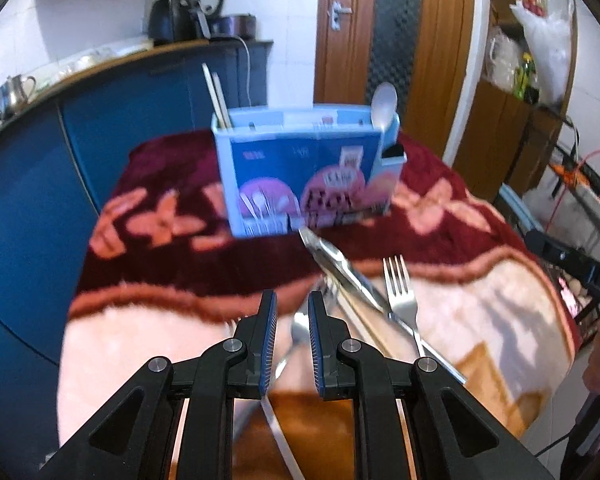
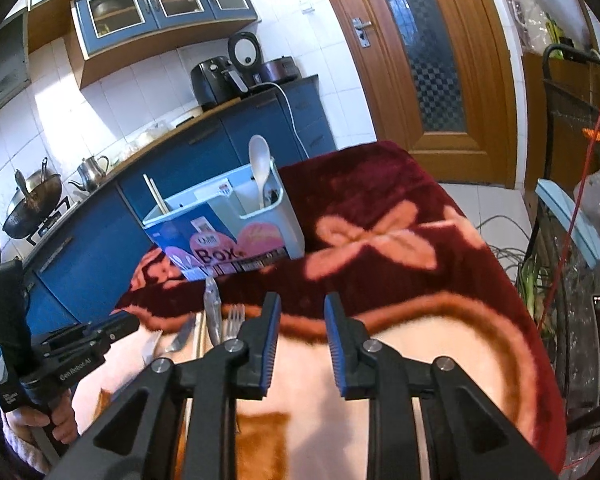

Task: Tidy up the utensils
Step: 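Move both open tools back toward the utensil pile, then grasp a steel fork with the left tool while the right grasps another steel fork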

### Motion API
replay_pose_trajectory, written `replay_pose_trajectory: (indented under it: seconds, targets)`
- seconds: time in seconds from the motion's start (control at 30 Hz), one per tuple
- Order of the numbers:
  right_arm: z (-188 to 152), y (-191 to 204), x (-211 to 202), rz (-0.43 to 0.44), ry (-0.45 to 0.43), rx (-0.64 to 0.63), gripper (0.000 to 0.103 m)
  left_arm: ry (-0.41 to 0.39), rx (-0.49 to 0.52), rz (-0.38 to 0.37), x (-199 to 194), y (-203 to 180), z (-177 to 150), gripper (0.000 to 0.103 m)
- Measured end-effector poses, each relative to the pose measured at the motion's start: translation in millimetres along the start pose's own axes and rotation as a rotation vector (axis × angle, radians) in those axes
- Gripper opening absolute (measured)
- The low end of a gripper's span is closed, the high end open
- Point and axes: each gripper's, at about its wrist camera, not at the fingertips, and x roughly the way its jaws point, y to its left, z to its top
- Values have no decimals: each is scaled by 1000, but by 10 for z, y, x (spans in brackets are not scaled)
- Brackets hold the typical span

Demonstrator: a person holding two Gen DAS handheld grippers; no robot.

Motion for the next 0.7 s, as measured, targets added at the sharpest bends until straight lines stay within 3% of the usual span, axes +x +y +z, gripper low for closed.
replay_pose_trajectory:
  seconds: [0.7]
  targets:
    - [-111, -146, 122, -14, 65, 26, 27, 243, 155, -21, 402, -128, -98, 16]
